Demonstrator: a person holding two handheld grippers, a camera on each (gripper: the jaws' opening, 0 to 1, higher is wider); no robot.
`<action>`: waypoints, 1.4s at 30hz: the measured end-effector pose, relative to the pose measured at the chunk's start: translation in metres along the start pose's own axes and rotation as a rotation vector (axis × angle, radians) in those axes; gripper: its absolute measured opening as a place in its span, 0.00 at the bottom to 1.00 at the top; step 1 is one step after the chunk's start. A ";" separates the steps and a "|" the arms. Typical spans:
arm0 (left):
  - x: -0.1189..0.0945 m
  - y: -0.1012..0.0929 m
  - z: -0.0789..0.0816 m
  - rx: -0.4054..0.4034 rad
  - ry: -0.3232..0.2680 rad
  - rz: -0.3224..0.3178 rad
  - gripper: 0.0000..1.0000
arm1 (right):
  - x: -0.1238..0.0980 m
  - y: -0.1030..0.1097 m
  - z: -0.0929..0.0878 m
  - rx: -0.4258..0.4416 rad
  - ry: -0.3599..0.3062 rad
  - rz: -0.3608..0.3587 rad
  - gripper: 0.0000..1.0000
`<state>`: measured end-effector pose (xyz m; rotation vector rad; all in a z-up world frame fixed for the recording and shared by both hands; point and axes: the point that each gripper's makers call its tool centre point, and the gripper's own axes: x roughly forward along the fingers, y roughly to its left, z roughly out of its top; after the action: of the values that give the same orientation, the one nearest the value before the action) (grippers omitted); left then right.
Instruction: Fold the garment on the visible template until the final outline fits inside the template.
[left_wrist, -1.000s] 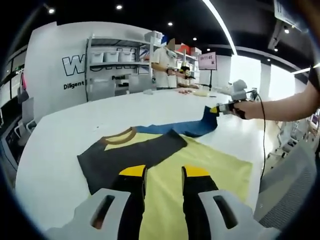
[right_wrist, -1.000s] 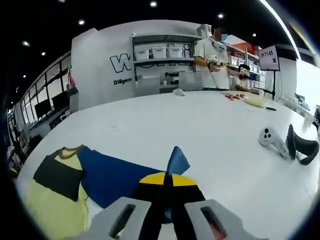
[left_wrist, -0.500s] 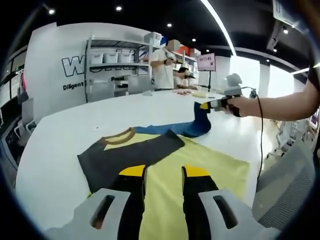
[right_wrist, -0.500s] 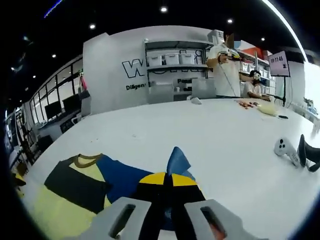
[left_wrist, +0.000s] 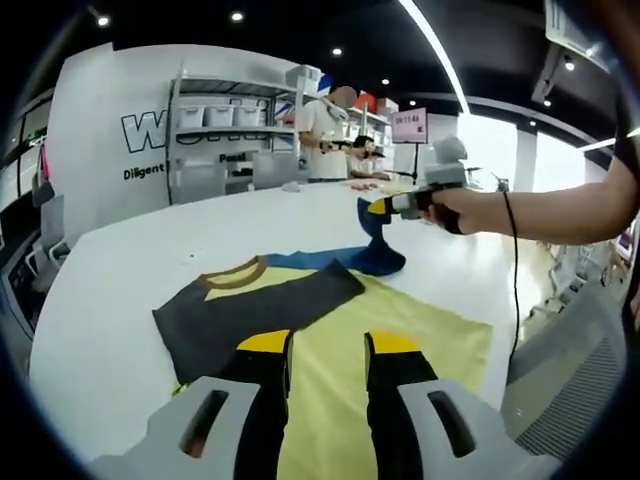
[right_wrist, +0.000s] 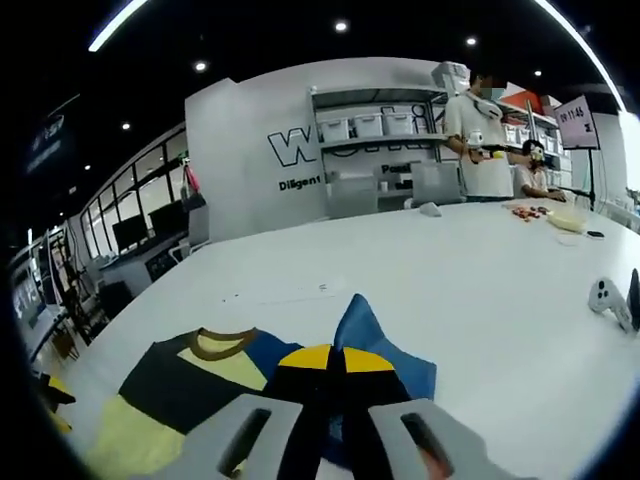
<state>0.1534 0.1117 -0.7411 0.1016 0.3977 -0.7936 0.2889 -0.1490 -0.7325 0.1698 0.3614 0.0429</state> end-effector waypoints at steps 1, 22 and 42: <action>-0.001 0.000 0.000 -0.001 -0.001 -0.001 0.25 | 0.000 0.004 0.001 0.000 -0.002 0.006 0.00; -0.016 -0.007 0.001 0.029 -0.007 -0.003 0.27 | 0.016 0.093 0.005 -0.026 -0.005 0.167 0.00; -0.040 0.000 -0.001 0.005 -0.005 0.028 0.28 | 0.030 0.201 -0.007 -0.079 0.019 0.350 0.00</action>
<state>0.1279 0.1388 -0.7269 0.1093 0.3888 -0.7669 0.3124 0.0520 -0.7143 0.1528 0.3450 0.4038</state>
